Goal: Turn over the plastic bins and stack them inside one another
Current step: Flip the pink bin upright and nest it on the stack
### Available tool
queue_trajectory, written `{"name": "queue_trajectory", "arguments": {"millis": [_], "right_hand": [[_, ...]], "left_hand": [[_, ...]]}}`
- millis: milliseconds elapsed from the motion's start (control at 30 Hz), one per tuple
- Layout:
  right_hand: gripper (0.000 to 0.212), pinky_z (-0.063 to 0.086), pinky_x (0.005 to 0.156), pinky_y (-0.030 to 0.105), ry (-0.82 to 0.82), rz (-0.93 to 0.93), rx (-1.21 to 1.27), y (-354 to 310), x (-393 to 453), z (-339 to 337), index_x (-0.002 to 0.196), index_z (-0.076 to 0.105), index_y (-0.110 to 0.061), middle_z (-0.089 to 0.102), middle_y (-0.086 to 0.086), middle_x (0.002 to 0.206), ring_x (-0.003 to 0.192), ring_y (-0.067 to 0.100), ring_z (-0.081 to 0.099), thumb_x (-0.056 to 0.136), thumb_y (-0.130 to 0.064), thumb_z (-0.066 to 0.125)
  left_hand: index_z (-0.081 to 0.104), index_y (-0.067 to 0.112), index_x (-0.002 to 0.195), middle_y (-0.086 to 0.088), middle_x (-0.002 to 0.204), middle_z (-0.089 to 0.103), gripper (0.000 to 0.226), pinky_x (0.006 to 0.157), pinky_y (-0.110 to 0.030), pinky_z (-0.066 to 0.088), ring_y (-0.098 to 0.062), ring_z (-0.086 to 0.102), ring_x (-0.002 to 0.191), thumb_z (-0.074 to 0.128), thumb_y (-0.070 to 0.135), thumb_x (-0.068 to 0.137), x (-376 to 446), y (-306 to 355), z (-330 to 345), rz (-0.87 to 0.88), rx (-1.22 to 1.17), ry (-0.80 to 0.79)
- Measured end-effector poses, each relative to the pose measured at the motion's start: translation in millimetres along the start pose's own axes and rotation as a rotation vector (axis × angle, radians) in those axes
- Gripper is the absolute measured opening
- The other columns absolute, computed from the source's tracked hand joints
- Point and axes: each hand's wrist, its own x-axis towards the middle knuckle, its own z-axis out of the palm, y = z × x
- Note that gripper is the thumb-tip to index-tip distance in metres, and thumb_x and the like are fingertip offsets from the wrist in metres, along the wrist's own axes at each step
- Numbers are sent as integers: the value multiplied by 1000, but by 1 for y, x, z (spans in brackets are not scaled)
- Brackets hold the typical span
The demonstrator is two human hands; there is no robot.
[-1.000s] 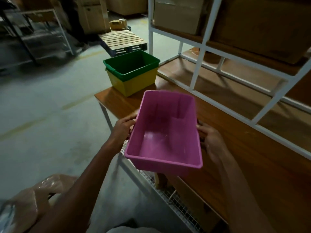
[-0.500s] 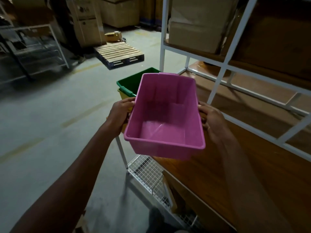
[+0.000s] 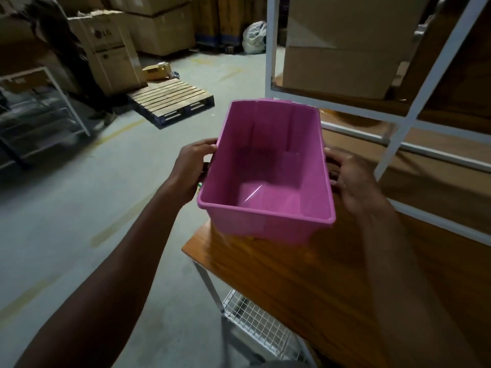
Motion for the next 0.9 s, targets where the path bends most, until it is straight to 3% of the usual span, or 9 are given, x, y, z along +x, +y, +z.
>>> {"name": "queue_trajectory", "arguments": {"millis": [133,233,500,633,800,900], "right_hand": [[25,47,68,33,60,1,3,-3,38,33,85,74,-26,69,-9,70,71,14,62,102,-30,56],[25,48,61,29,121,-8,10,-5,60,57,87,75,-27,71,-8,77,72,14,63,102,-31,56],[28,53,81,40,369,15,-34,10,100,115,90,78,-21,77,-2,84,86,21,69,101,-34,56],[21,52,77,35,490,33,-5,17,109,126,91,81,-23,79,-7,86,81,13,71,92,-36,65],[23,50,61,26,536,65,23,30,103,129,93,81,-21,78,-8,76,67,8,70,99,-34,63],[25,50,75,35,549,85,37,37,99,130,100,84,-23,81,-6,86,85,18,71,97,-39,64]], "left_hand": [[76,23,120,-4,115,78,36,77,-43,61,-38,75,100,47,16,100,59,13,-17,7,26,-48],[76,21,121,-4,115,78,37,72,-38,63,-35,76,98,45,16,101,103,15,-31,24,36,-117],[80,22,114,-4,107,79,44,66,-31,51,-26,65,79,49,14,85,205,-8,-58,-54,-13,-322],[79,20,119,-1,103,77,45,52,-22,48,-18,64,65,47,11,88,231,-18,-59,-100,-19,-419],[79,19,117,-1,100,76,44,49,-20,47,-19,64,66,47,11,88,242,-27,-55,-125,-38,-493],[79,20,118,0,103,77,44,50,-21,49,-21,65,71,47,13,89,245,-33,-51,-130,-26,-502]]}}
